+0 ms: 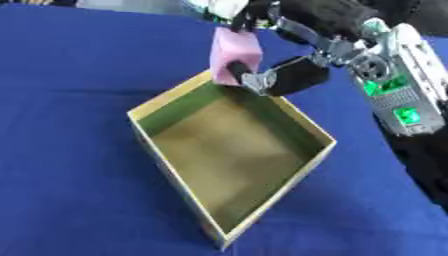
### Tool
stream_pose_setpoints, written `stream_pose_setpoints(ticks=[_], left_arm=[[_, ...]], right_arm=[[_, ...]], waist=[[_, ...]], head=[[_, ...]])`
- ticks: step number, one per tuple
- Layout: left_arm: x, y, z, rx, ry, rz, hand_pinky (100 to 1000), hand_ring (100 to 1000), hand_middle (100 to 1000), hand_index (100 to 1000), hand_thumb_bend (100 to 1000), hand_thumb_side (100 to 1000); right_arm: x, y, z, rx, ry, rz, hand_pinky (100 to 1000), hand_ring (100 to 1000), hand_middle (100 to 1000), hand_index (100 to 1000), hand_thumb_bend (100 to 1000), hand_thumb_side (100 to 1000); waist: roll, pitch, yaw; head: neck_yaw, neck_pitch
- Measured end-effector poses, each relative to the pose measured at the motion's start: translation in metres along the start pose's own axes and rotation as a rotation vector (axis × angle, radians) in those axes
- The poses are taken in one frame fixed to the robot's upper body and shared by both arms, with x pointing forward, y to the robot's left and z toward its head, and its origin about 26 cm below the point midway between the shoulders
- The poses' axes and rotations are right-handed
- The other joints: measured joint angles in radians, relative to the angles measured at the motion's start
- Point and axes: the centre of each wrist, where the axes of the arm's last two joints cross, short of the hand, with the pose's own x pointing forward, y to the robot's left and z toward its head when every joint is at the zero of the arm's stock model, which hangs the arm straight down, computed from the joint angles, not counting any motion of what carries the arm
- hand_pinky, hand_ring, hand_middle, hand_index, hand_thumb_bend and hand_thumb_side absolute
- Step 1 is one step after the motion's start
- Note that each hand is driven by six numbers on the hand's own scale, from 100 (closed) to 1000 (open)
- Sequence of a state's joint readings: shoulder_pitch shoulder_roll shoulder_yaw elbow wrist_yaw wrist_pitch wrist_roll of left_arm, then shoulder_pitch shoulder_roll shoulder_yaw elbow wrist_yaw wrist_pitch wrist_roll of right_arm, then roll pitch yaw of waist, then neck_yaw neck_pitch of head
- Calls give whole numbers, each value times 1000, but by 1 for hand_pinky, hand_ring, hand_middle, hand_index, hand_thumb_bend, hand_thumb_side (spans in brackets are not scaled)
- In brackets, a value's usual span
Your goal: Pick up objects on the table and place them in the box.
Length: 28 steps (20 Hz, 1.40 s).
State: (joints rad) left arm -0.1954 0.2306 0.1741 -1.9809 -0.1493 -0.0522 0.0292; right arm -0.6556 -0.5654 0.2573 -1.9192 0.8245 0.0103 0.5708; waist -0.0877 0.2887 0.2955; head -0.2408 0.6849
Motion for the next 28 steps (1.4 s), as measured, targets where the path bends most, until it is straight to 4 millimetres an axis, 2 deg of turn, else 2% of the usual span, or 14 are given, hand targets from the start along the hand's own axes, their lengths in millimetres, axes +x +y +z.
stream_pose_setpoints(ticks=[12,18,20,23,24,26,28], left_arm=[[1,0,-2,2,-5,0,948,857,1000,677,100,912],[1,0,-2,-7,-4,-1,949,857,1000,677,100,915],[1,0,-1,-10,-4,-1,949,857,1000,677,100,915],[1,0,-2,-14,-4,-1,949,857,1000,677,100,916],[1,0,-2,-15,-4,-1,950,857,1000,677,100,916],[1,0,-2,-17,-5,-1,950,857,1000,677,100,917],[1,0,-2,-20,-4,-1,950,857,1000,677,100,918]], right_arm=[[4,68,-13,225,-25,-79,629,724,506,647,100,587],[2,87,-18,276,-22,-54,668,738,517,661,100,577],[1,89,-19,277,-27,-46,719,756,545,694,100,577],[1,91,-21,287,-47,-34,780,809,649,780,100,551],[0,91,-22,295,-55,-26,823,844,697,831,100,562],[0,90,-22,312,-66,-4,873,886,744,877,100,580],[0,89,-22,330,-74,27,918,921,779,890,100,584]], waist=[[-4,7,7],[-4,9,13],[-4,9,14],[-4,9,14],[-4,9,14],[-4,9,14],[-4,9,14]], head=[[1,0],[1,0],[1,0],[2,0],[2,0],[4,0],[5,0]])
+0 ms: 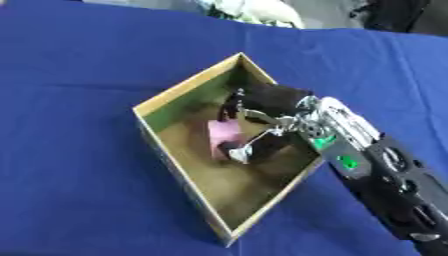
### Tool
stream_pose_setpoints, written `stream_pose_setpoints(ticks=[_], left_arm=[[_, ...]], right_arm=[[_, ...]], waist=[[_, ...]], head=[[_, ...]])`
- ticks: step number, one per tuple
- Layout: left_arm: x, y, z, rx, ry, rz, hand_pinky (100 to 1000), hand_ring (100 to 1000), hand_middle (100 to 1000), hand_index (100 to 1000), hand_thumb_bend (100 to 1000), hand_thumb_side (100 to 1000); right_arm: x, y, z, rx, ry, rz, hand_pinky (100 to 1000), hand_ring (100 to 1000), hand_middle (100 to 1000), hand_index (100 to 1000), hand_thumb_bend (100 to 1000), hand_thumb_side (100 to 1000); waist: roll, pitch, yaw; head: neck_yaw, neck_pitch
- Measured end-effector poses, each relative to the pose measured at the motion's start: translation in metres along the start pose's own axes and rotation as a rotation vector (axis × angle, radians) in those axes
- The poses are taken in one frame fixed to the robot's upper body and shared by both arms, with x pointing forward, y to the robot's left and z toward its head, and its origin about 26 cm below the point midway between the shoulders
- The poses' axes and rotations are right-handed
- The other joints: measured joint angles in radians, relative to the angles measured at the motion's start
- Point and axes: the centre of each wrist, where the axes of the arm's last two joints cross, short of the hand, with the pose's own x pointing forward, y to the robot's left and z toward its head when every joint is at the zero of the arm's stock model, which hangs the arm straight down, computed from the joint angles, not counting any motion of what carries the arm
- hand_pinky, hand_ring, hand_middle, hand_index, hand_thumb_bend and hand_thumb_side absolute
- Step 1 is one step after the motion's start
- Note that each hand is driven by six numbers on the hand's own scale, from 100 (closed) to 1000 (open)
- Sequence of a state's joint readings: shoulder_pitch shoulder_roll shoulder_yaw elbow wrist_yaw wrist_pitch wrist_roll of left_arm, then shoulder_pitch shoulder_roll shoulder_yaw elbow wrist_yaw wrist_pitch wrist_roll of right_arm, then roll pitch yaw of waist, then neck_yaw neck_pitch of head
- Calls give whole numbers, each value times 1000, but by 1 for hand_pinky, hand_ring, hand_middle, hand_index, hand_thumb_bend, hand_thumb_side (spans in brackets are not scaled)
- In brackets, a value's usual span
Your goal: Pick up objects on the table and place them in the box.
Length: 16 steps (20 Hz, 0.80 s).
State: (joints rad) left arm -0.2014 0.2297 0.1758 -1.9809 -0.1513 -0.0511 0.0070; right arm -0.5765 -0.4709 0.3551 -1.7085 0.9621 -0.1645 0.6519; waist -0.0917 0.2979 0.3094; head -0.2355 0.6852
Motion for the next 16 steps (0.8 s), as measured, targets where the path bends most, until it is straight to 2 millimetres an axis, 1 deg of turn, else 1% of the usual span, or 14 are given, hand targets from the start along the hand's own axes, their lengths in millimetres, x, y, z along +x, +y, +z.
stream_pose_setpoints(ticks=[2,4,5,6,11,16], left_arm=[[0,0,0,-4,0,0,950,857,1000,677,100,917],[0,0,0,-7,-1,0,950,857,1000,677,100,916],[0,0,0,-8,-1,0,950,857,1000,677,100,918],[0,0,0,-9,-1,0,950,857,1000,677,100,914],[0,0,0,-13,-1,0,950,857,1000,677,100,912],[0,0,0,-18,-1,-1,949,862,1000,677,100,912]], right_arm=[[-1,-1,1,23,3,37,932,926,793,898,125,589],[0,-3,3,33,7,74,946,932,800,904,177,603],[-1,-5,4,37,10,91,948,932,801,905,154,600],[-2,-6,6,40,16,106,951,933,802,905,203,617],[-9,-14,19,26,54,149,943,924,791,906,198,648],[-8,-29,31,-48,76,149,936,917,784,907,184,677]], waist=[[0,1,-1],[0,1,-1],[0,1,-2],[0,1,-4],[5,1,-14],[7,1,-17]], head=[[2,0],[4,0],[5,0],[6,0],[12,1],[-2,1]])
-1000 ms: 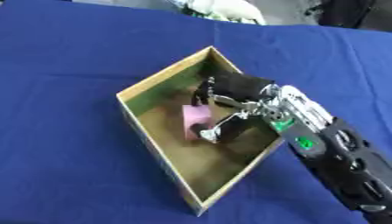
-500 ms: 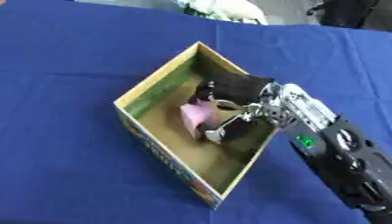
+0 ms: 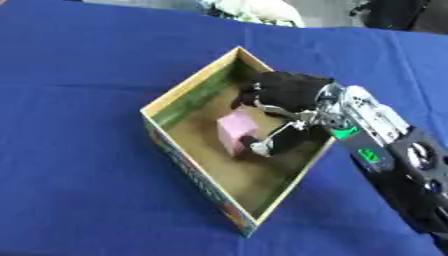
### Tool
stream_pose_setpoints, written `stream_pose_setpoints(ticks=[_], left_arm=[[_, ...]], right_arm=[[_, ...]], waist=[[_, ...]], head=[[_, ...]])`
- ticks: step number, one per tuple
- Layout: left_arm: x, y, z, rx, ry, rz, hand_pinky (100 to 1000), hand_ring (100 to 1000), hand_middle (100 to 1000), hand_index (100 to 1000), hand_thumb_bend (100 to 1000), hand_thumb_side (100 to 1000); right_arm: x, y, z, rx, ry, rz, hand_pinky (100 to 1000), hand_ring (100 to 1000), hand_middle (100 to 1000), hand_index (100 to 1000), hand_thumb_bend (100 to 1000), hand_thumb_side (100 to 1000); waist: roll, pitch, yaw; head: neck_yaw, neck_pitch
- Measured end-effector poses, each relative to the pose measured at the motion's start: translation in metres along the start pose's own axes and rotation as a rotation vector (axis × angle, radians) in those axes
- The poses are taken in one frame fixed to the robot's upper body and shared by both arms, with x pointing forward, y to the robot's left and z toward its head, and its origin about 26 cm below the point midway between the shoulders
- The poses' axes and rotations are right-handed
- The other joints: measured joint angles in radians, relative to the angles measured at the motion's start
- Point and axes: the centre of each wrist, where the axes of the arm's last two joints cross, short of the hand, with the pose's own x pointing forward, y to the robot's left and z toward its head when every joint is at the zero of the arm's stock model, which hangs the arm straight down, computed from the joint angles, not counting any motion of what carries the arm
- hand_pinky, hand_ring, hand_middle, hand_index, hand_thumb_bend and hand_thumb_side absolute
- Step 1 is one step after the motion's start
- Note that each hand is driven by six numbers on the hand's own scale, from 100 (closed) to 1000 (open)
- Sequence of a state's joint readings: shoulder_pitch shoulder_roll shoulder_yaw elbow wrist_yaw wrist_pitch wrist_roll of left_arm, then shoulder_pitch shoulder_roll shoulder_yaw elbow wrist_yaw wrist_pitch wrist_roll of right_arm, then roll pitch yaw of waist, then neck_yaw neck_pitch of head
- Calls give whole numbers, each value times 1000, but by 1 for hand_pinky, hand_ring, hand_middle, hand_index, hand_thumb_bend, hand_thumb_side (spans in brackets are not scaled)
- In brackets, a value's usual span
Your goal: Pick up objects on the table and place them in the box.
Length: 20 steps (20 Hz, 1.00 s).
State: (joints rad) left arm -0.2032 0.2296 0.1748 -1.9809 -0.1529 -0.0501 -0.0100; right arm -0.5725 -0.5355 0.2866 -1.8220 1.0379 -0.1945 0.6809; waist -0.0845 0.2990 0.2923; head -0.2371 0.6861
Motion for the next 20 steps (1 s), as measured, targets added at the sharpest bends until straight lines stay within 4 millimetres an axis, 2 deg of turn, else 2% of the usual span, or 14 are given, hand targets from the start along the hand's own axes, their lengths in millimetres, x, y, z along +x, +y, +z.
stream_pose_setpoints(ticks=[10,16,18,20], left_arm=[[0,-1,0,-8,1,-2,950,866,1000,677,100,912],[0,0,0,-8,1,-2,948,867,1000,677,100,906],[0,0,0,-3,-2,-3,946,867,1000,678,100,899],[0,0,-1,6,-9,-1,945,867,1000,679,100,890]], right_arm=[[-3,-16,12,-77,37,-29,918,908,774,906,154,716],[-11,-37,36,-272,137,-52,908,907,779,908,100,826],[-19,-37,46,-359,186,-81,849,886,760,881,100,874],[-28,-28,57,-450,251,-136,771,865,747,866,100,897]], waist=[[2,0,-5],[11,0,-21],[17,0,-27],[21,0,-33]], head=[[-10,0],[-2,0],[7,-1],[20,-2]])
